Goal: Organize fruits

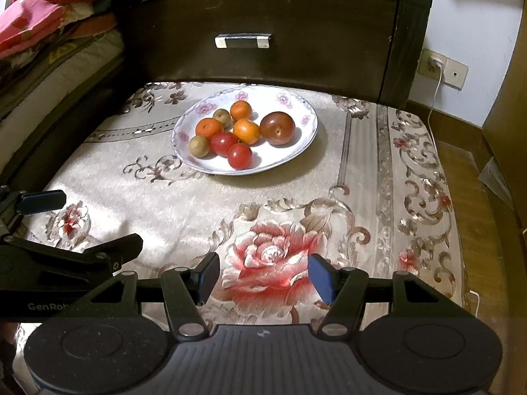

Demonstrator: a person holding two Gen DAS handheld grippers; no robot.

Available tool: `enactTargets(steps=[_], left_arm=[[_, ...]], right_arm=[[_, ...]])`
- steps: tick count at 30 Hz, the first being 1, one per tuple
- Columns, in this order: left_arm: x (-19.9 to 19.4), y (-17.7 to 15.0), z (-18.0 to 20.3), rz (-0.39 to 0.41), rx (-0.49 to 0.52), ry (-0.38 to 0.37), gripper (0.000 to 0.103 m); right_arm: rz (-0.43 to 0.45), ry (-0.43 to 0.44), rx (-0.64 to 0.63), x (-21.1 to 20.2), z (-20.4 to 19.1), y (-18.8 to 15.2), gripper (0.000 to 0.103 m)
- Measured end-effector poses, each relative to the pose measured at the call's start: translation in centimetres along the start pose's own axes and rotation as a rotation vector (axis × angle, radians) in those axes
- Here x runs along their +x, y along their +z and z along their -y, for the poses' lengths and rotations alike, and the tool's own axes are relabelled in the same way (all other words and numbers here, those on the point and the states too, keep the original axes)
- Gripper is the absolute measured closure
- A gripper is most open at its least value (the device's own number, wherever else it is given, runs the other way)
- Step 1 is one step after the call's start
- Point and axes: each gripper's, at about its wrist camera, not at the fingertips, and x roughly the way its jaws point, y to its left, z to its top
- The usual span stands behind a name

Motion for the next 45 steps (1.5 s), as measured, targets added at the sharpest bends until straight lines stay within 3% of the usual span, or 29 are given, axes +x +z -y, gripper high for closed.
enactTargets(steps=[45], left_arm=[[-2.5, -2.4, -0.1, -0.028, -0.010, 0.016, 0.000]], right_arm=[[-0.011, -0.006, -0.020, -1.8, -1.4, -2.3, 0.047]])
